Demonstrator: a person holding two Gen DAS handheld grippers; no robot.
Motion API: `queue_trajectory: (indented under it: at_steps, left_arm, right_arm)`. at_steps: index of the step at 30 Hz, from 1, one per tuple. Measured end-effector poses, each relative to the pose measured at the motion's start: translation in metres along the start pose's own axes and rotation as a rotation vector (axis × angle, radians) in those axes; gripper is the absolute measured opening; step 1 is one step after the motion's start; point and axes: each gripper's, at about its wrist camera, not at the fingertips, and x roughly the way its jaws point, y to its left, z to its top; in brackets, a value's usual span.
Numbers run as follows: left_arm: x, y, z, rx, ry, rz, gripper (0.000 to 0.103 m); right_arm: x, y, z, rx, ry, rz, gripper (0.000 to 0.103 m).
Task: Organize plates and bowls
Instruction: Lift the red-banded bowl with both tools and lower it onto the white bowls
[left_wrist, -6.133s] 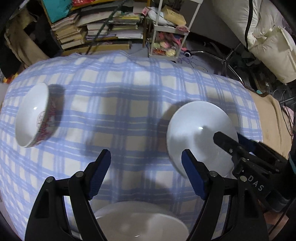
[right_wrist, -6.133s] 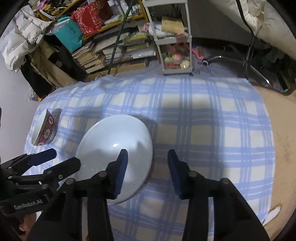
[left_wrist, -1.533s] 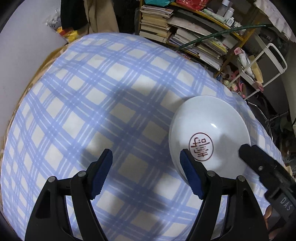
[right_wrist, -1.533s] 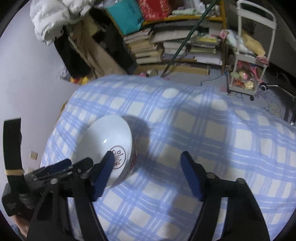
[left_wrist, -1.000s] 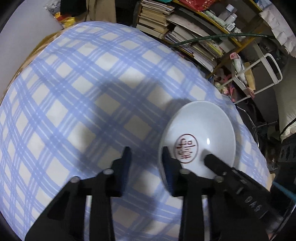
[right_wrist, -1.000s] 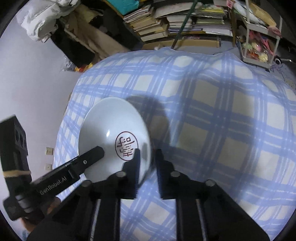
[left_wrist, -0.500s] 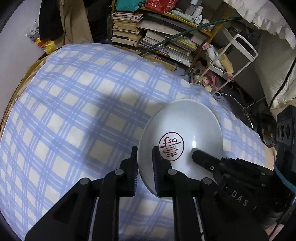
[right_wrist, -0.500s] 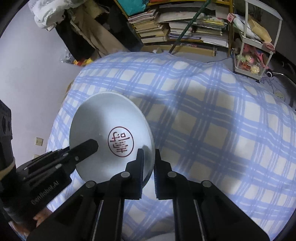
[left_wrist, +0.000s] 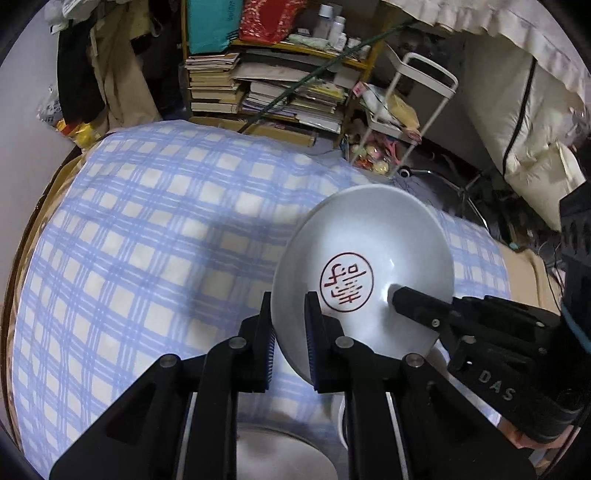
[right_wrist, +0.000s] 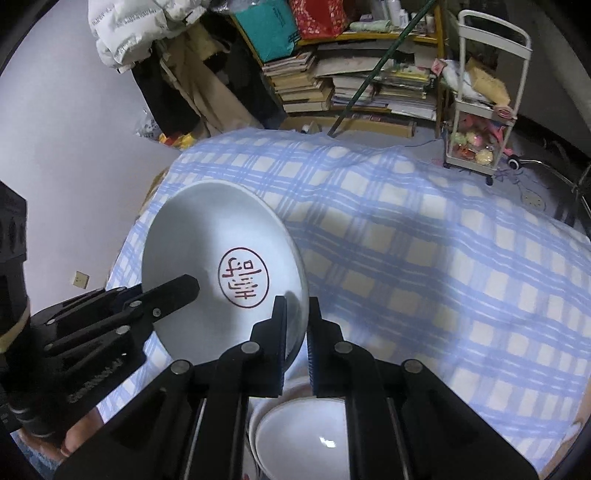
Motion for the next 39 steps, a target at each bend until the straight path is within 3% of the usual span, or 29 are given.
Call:
queue_trajectory:
  at_steps: [5,14,20,24,27,32,39]
  left_arm:
    - [-0.010,-0.024,-0.020,0.030,0.000,0.001,0.014]
    - [-0.026,-0.058,-0.045,0.122,0.019,-0.024,0.014]
    - [-0.019,-0.067,-0.062,0.138,0.071,-0.025,0.014]
    - [-0.011,-0.072,-0.065,0.132,0.110,-0.025,0.014]
    - [-0.007,-0.075,-0.068,0.142,0.105,-0.011,0.014]
    - [0.011,-0.063,-0.080,0.112,0.141,-0.050,0.014]
    - [0.020,-0.059,-0.097,0.142,0.131,-0.033,0.014]
  right_arm:
    - [-0.018,-0.007,-0.026,-0.012,0.002,-0.034,0.011]
    - [-0.046,-0.031,-0.066,0.035,-0.026,-0.018,0.012]
    - [-0.054,-0.039,-0.085,0.095,-0.047,-0.009,0.012]
    - [-0.058,-0.038,-0.089,0.079,-0.063,-0.061,0.012]
    - [-0.053,-0.045,-0.091,0.109,-0.053,-0.060,0.012]
    - [-0.032,-0.049,-0.102,0.122,0.007,-0.070,0.012]
    - [-0.017,-0.040,-0.114,0.083,0.040,-0.143,0.011]
